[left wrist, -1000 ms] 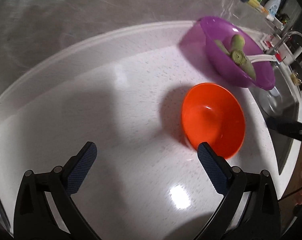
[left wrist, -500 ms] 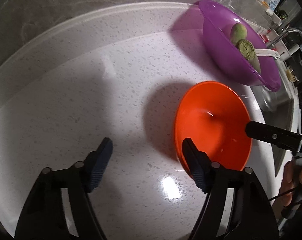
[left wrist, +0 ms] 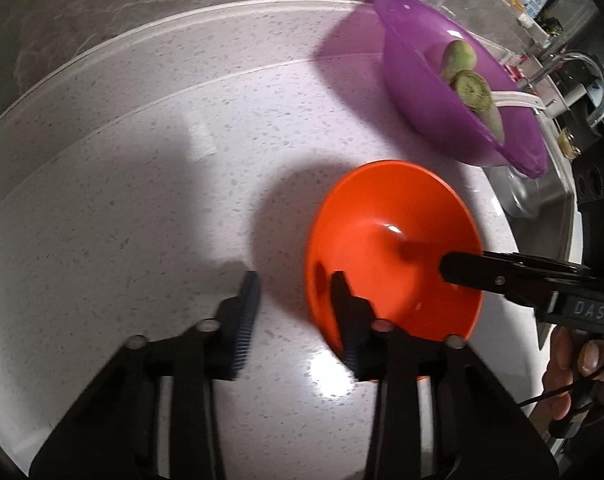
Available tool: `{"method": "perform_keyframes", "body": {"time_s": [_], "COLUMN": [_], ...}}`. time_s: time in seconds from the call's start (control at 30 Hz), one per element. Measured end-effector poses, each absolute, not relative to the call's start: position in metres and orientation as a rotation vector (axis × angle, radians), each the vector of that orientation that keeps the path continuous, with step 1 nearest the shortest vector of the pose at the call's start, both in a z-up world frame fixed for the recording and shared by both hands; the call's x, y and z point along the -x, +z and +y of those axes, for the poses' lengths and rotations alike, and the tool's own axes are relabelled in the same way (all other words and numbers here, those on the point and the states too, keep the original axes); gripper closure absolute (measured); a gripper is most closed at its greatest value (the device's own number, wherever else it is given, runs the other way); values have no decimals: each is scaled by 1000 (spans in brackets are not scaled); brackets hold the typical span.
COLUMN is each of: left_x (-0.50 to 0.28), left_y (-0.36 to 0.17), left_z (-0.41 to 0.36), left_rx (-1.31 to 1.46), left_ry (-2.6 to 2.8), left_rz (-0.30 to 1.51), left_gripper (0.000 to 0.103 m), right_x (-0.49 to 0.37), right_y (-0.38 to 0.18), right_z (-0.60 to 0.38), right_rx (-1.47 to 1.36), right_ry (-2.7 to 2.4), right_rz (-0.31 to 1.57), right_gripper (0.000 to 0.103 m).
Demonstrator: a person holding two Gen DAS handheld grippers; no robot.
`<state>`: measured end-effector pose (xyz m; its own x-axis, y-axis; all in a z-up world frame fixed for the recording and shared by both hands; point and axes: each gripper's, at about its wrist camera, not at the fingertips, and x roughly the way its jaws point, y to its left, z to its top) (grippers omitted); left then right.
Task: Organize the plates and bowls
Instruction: 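Reach to the orange bowl and close both grippers on its rim, then carry the orange bowl into the white bowl and open both grippers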
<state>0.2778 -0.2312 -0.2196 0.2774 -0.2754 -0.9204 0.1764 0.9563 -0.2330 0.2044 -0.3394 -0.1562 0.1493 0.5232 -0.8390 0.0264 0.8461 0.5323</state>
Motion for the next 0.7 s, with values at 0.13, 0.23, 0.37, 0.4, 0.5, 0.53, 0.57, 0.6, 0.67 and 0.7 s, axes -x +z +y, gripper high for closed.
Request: {"method": "perform_keyframes", "body": {"time_s": [0.13, 0.23, 0.37, 0.4, 0.5, 0.53, 0.57, 0.6, 0.67, 0.7], "left_x": [-274, -269, -256, -252, -237, -231, -224, -218, -204, -198], "left_y": [-217, -211, -194, -189, -173, -169, -164, -159, -151, -148], "left_z": [-239, -237, -235, -235, -236, -235, -234, -234, -234, -234], "left_rx": [62, 74, 75, 71, 65, 70, 77, 83, 96, 96], "left_ry": [-306, -305, -305, -305, -307, -308, -312, -316, -328, -331], "left_rz": [1254, 1245, 1226, 1219, 1195, 1190, 1185, 1181, 1180, 1177], "left_gripper": [92, 94, 94, 94, 94, 94, 94, 94, 94, 94], "right_x": [-205, -204, -197, -194, -182, -177, -173, -169, -157, -151], "right_y": [-150, -147, -137, -134, -116, -111, -107, -103, -91, -87], "right_z": [-330, -327, -326, -328, -325, -327, -327, -326, -327, -327], "right_rx": [-441, -431, -441, -441, -431, -427, -427, -427, -433, -436], "right_ry": [385, 374, 378, 379, 390, 393, 395, 399, 409, 413], "right_rz": [1380, 1378, 1377, 1376, 1362, 1358, 1355, 1350, 1339, 1336], "right_gripper": [85, 88, 90, 90, 90, 90, 90, 90, 90, 90]}}
